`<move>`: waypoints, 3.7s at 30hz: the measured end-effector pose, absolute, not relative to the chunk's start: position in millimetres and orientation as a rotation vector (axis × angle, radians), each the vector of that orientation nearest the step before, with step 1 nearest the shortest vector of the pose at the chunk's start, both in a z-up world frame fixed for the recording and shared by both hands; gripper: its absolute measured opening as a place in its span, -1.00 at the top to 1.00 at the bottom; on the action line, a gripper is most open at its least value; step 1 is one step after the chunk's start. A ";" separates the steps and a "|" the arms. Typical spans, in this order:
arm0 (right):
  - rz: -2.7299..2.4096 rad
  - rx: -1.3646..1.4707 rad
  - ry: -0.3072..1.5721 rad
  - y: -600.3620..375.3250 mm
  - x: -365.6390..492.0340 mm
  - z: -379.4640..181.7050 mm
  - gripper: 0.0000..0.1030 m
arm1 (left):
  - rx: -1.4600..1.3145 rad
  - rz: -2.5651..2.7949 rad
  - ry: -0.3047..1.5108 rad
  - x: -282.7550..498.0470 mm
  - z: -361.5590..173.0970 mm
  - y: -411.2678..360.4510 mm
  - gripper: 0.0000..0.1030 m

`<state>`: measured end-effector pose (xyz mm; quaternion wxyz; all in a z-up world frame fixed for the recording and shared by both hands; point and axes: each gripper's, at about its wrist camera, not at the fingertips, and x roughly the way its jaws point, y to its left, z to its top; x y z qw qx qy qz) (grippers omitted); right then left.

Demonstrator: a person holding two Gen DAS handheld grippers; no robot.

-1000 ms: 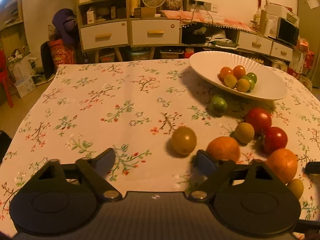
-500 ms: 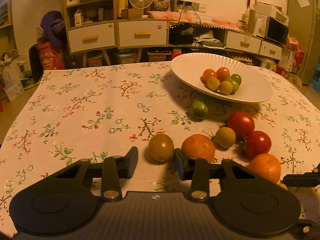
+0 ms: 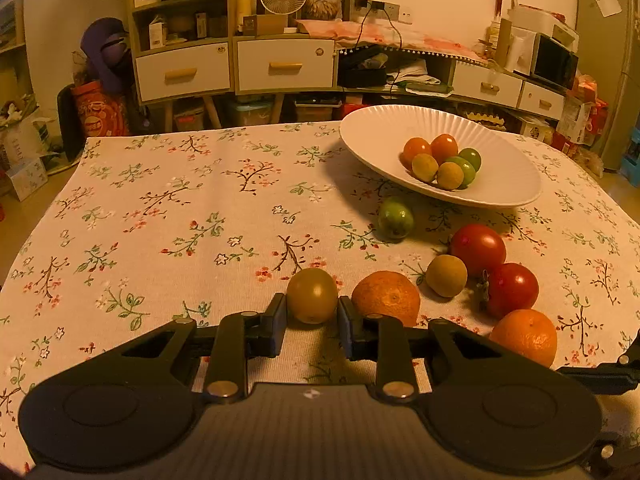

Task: Organize fruits
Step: 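Grasp a brown fruit with the left gripper while the right gripper grasps a yellow fruit, then carry both held fruits to the white plate and lower them onto it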

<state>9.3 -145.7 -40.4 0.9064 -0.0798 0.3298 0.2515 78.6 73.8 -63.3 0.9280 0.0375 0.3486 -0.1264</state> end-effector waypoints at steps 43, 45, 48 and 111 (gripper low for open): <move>0.526 -0.105 0.661 -154.3 17.3 -22.0 0.56 | -0.034 -0.250 0.727 61.8 -39.9 89.0 0.27; 0.514 -0.099 0.656 -156.6 20.4 -19.5 0.56 | -0.031 -0.255 0.723 63.3 -35.5 85.6 0.27; 0.492 -0.085 0.647 -161.7 26.5 -14.7 0.56 | -0.030 -0.268 0.710 64.8 -28.8 78.9 0.27; 0.431 0.011 0.759 -239.6 184.1 -5.7 0.46 | 0.018 -0.471 0.755 148.1 -34.6 -52.4 0.20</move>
